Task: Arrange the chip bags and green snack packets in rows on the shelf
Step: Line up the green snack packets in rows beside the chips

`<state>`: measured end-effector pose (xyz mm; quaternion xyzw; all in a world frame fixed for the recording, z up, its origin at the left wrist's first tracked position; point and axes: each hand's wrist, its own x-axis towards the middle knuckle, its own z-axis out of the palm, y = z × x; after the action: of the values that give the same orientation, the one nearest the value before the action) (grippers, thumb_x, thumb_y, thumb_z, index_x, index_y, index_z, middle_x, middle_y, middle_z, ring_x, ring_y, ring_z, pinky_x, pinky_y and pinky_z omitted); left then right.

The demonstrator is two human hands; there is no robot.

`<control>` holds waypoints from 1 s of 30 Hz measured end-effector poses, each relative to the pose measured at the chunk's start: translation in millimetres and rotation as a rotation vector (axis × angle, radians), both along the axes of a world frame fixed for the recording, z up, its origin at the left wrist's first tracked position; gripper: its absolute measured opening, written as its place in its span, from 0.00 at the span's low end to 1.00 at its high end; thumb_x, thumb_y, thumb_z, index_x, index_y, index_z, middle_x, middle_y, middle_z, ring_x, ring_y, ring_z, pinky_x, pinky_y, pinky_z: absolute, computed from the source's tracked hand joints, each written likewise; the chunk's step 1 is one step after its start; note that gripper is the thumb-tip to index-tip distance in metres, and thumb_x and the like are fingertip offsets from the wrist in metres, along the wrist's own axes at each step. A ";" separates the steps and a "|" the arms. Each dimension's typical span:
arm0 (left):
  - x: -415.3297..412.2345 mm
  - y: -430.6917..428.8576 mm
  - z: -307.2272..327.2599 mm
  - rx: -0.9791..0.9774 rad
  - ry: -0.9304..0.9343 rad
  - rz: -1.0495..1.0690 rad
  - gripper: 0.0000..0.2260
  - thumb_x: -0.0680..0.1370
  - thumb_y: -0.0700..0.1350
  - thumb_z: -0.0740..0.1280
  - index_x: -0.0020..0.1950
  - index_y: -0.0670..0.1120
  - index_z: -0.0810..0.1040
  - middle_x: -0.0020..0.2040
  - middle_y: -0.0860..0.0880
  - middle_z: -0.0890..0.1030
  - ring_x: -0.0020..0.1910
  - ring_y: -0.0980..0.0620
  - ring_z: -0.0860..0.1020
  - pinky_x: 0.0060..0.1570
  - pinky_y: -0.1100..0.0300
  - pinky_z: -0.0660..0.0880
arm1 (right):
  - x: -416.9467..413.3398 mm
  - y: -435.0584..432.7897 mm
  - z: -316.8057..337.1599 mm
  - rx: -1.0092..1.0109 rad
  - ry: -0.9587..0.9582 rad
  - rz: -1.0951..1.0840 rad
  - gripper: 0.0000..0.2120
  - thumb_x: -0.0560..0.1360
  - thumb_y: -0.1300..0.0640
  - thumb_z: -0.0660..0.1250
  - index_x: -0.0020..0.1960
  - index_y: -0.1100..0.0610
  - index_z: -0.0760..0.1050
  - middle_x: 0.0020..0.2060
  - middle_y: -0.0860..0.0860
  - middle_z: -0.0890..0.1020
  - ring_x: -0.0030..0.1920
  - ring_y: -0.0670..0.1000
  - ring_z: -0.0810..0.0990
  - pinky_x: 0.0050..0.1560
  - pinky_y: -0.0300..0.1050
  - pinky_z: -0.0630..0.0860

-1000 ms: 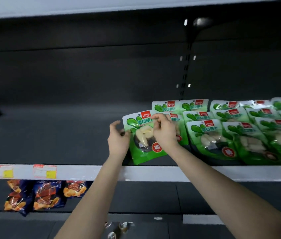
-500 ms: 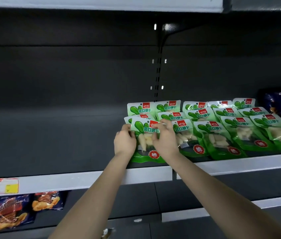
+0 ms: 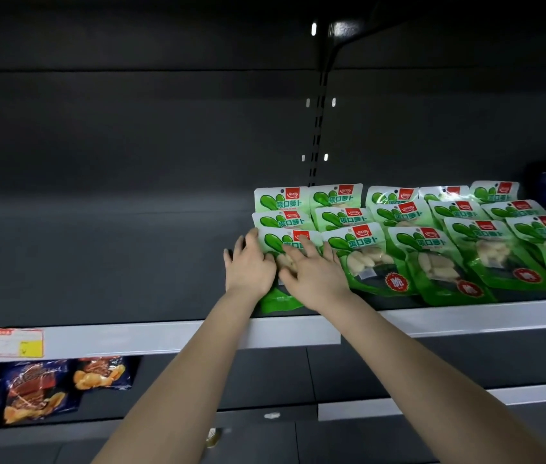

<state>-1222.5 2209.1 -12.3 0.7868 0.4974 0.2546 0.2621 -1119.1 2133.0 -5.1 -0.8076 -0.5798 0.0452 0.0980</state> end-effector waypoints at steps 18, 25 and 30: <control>3.1 -5.0 2.7 0.096 0.147 0.017 0.24 0.78 0.40 0.55 0.74 0.43 0.57 0.75 0.44 0.60 0.75 0.42 0.53 0.74 0.45 0.47 | 4.5 -5.3 5.0 0.100 -0.058 0.065 0.24 0.81 0.46 0.50 0.76 0.48 0.58 0.77 0.52 0.53 0.77 0.56 0.46 0.72 0.59 0.34; 55.7 -31.4 51.3 0.453 0.101 -0.209 0.22 0.79 0.41 0.55 0.73 0.46 0.64 0.75 0.46 0.61 0.75 0.48 0.56 0.75 0.48 0.43 | 39.0 -27.0 40.0 0.176 -0.027 -0.049 0.23 0.81 0.49 0.49 0.76 0.48 0.57 0.77 0.53 0.54 0.77 0.53 0.51 0.72 0.63 0.36; 112.6 -60.8 54.4 0.331 0.185 -0.344 0.21 0.81 0.45 0.52 0.74 0.48 0.61 0.77 0.48 0.58 0.76 0.46 0.53 0.75 0.46 0.44 | 88.1 -62.2 46.2 0.115 -0.023 -0.227 0.24 0.81 0.48 0.51 0.77 0.46 0.53 0.77 0.52 0.51 0.77 0.55 0.48 0.72 0.64 0.39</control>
<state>-1109.9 2148.3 42.1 0.9121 0.3295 0.2112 0.1225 -1031.1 2070.7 41.1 -0.8615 -0.4874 -0.0088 0.1419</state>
